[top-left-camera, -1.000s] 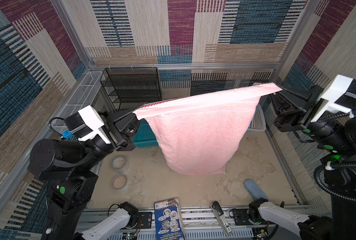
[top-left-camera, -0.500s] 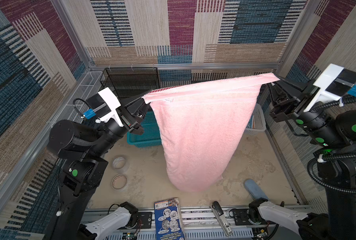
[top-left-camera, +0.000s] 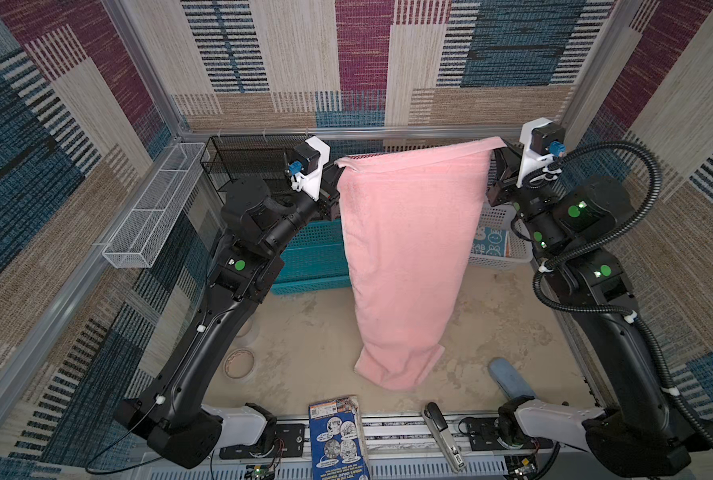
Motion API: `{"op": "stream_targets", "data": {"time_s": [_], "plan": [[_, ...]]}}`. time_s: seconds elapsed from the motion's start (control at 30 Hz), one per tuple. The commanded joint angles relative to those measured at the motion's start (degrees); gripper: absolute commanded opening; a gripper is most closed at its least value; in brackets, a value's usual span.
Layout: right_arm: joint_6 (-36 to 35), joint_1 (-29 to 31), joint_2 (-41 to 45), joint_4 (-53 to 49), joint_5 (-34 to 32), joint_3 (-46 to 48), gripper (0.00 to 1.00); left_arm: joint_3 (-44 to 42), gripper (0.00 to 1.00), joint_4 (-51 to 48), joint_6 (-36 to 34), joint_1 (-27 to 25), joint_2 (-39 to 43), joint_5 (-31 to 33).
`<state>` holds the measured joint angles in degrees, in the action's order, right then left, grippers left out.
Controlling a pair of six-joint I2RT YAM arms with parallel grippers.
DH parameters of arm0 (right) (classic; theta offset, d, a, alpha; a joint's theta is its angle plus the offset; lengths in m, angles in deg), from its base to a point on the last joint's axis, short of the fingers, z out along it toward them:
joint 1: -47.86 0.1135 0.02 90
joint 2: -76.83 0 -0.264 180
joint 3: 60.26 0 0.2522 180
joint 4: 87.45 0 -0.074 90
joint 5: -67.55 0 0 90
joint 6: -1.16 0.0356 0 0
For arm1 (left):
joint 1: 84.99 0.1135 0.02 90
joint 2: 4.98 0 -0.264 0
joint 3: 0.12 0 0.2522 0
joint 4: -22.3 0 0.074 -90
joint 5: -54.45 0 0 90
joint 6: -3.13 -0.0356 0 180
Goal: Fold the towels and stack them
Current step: 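Lower the hanging pink towel with both grippers until its bottom touches the table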
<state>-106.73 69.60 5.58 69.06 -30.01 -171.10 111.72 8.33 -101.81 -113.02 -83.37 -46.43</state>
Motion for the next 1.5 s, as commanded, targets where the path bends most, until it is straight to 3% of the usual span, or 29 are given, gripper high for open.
{"op": "stream_targets", "data": {"time_s": [0.0, 0.27, 0.6, 0.77, 1.13, 1.47], "plan": [[-2.8, -0.1, -2.1, 6.6, -6.3, 1.7, 0.0, 0.8, 0.0, 4.0, -2.7, 0.3, -2.8, 3.7], [-1.1, -0.7, -6.3, 9.9, -5.6, 9.5, 0.0, -0.4, 0.0, 4.0, -5.7, 0.4, -8.0, 8.1], [4.7, -1.6, -7.2, 13.1, -1.8, 24.6, 0.0, -14.7, 0.0, 8.9, -2.6, 0.3, -5.3, 9.6], [6.6, -2.1, -7.2, 13.8, -1.1, 26.7, 0.0, -16.8, 0.0, 8.9, -0.9, 0.2, -4.3, 9.7], [8.9, -2.1, -1.2, 11.3, -2.9, 25.0, 0.0, -20.7, 0.0, 8.7, 1.9, 0.2, 1.0, 7.1], [16.9, -2.1, -4.7, 11.3, -2.2, 32.8, 0.0, -22.8, 0.0, 13.2, 13.0, -1.3, -8.8, 0.9]]}}
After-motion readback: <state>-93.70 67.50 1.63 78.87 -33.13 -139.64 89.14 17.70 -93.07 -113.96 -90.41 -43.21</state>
